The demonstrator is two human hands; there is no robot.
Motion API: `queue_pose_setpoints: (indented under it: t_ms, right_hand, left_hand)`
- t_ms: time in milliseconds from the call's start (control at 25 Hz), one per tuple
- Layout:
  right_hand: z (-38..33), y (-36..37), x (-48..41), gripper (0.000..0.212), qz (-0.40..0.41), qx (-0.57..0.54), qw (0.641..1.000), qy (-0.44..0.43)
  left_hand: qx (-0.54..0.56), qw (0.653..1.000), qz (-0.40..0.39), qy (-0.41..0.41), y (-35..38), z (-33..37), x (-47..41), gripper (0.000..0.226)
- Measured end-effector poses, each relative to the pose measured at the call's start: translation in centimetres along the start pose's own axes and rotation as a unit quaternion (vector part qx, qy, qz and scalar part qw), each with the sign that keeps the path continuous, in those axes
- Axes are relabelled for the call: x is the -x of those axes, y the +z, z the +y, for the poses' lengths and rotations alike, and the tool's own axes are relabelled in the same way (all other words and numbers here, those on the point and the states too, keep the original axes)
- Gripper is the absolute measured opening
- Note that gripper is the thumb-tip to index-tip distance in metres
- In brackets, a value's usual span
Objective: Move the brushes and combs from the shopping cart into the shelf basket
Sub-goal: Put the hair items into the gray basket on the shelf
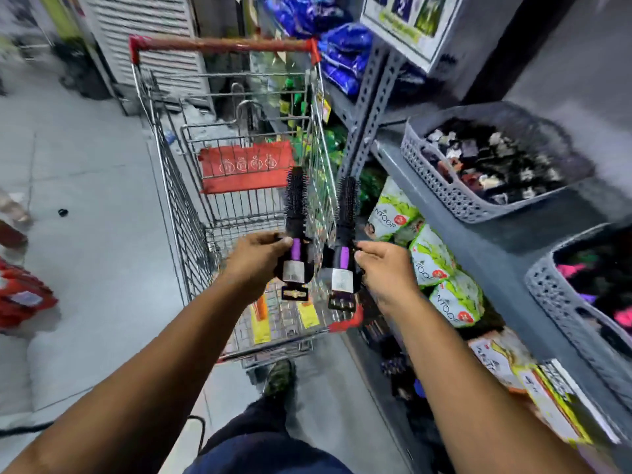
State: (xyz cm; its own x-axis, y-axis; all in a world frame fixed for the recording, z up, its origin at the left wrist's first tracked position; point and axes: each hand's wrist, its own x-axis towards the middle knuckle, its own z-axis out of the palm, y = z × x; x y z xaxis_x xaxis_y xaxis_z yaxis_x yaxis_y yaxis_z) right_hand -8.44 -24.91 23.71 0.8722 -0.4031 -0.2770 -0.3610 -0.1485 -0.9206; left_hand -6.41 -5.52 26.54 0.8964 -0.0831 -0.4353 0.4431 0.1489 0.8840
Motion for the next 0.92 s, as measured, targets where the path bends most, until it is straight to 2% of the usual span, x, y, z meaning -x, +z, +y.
queue_pose_setpoints:
  t_ms: [160, 240, 480, 640, 680, 800, 920]
  right_hand:
    - [-1.3, -6.0, 3.2, 0.027, 0.054, -0.031, 0.998, -0.022]
    - [-1.6, -9.5, 4.9, 0.026, 0.086, -0.048, 0.995, -0.031]
    - [-1.2, -19.3, 10.0, 0.024, 0.192, -0.097, 0.976, -0.029]
    - [-0.6, -25.5, 11.9, 0.027, 0.279, -0.089, 0.956, -0.026]
    - [-0.5, -26.8, 12.2, 0.027, 0.298, -0.084, 0.951, -0.024]
    - [-0.6, -30.0, 12.6, 0.029, 0.341, -0.062, 0.938, -0.015]
    - [-0.9, -33.2, 12.1, 0.028, 0.399, -0.035, 0.916, 0.002]
  left_hand:
    - [-0.013, 0.998, -0.063, 0.017, 4.4, 2.1, 2.5, 0.009]
    - [-0.032, 0.992, -0.119, 0.028, 7.4, 2.8, 3.9, 0.009]
    - [-0.060, 0.965, -0.254, 0.026, 16.0, 3.2, 6.7, 0.019]
    - [-0.070, 0.948, -0.311, 0.015, 23.1, 3.5, 7.4, 0.049]
    - [-0.081, 0.941, -0.327, 0.010, 25.0, 3.6, 7.5, 0.046]
    - [-0.116, 0.926, -0.358, 0.003, 30.3, 4.0, 7.1, 0.013]
    - [-0.154, 0.908, -0.391, -0.002, 36.2, 3.6, 5.7, 0.013]
